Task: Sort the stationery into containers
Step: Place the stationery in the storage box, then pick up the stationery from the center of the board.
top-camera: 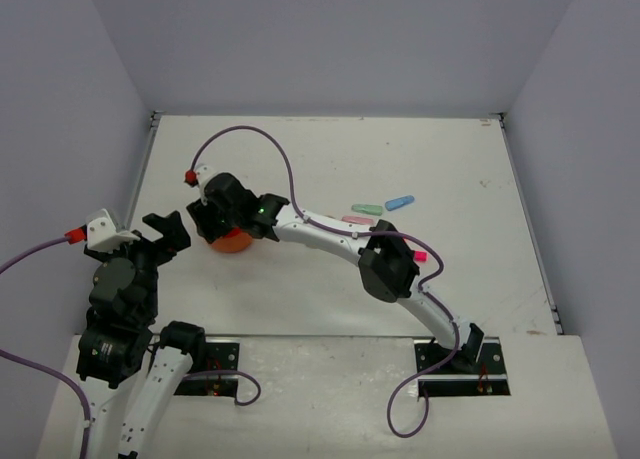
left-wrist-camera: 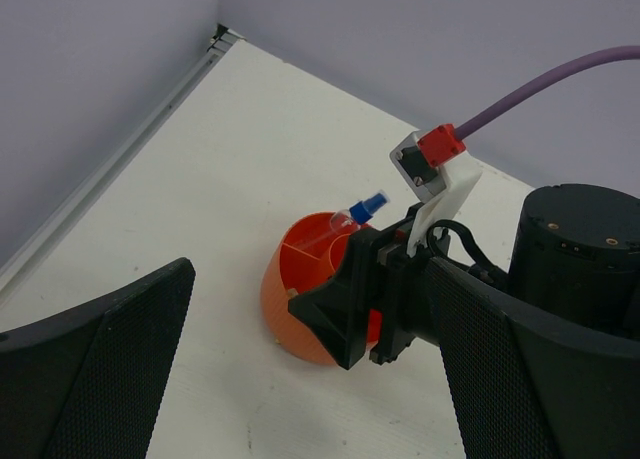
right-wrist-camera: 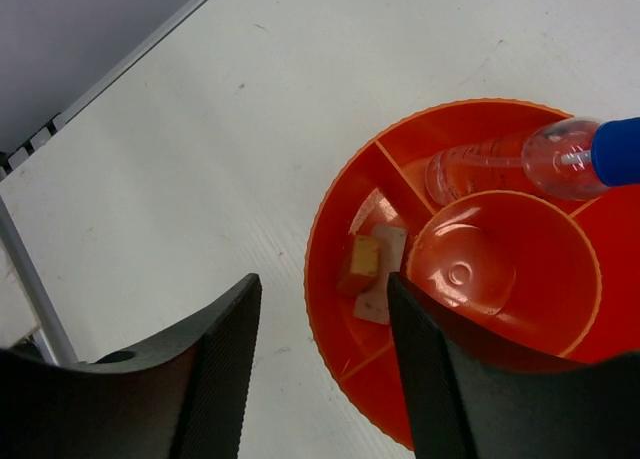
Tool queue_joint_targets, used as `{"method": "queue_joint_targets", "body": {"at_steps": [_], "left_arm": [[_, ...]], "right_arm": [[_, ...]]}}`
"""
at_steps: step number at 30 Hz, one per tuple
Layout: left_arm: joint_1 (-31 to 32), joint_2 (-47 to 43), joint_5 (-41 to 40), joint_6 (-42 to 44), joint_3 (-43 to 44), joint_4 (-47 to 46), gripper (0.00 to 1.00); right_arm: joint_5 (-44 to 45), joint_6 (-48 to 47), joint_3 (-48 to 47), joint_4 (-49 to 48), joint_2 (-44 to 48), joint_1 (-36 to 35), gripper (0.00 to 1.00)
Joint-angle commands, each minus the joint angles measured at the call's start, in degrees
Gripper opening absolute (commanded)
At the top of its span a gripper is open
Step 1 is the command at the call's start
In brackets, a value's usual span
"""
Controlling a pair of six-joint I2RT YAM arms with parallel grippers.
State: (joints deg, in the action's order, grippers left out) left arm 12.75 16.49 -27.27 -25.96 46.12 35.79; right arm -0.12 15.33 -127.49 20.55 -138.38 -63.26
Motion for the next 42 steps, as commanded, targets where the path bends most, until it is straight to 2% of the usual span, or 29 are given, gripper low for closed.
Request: {"method": "queue_joint_targets", "body": {"at_steps": [1, 7, 11, 14, 16, 21, 26, 28, 32, 42], "left_arm": [[-0.6, 0.3, -0.3, -0.2, 0.3, -0.5, 1.0], [-0.6, 0.3, -0.3, -0.2, 0.3, -0.5, 1.0], [-0.6, 0.6, -0.2, -0.1, 0.2, -0.5, 1.0], [-0.6, 0.6, 0.0, -0.1, 0.2, -0.5, 1.0], [-0.6, 0.5, -0.1, -0.1, 0.2, -0.5, 1.0], [-0.6, 0.2, 0.1, -0.1, 0.1, -0.7, 1.0], [-0.6, 0.9, 0.9, 0.2, -0.1, -1.1, 1.0], [-0.6, 1.2, 1.2, 0.3, -0.1, -1.2, 1.0], [-0.6, 1.6, 1.7, 0.6, -0.2, -1.4, 1.0], [-0.6, 2.0, 2.8, 0.9, -0.5, -1.9, 1.0]], "right_arm": [[1.1, -0.8, 1.1, -0.9, 2.7, 0.0, 0.58], [-1.3, 0.1, 6.4, -2.5, 9.2, -0.1, 0.56], [-1.5, 0.8, 18.1, -7.7, 21.6, 0.1, 0.56], [0.2, 0.8, 23.9, -8.1, 27.0, 0.2, 0.56], [4.5, 2.3, 29.3, -7.8, 32.2, 0.7, 0.56], [10.5, 10.3, 39.9, -5.3, 38.8, 6.2, 0.58], [14.3, 24.2, 49.3, 1.6, 39.4, 14.5, 0.57], [17.9, 26.9, 51.5, 2.6, 38.7, 15.3, 0.51], [21.4, 29.1, 50.1, 6.4, 34.4, 15.3, 0.41], [20.5, 31.9, 46.6, 9.3, 24.4, 15.3, 0.38]]}}
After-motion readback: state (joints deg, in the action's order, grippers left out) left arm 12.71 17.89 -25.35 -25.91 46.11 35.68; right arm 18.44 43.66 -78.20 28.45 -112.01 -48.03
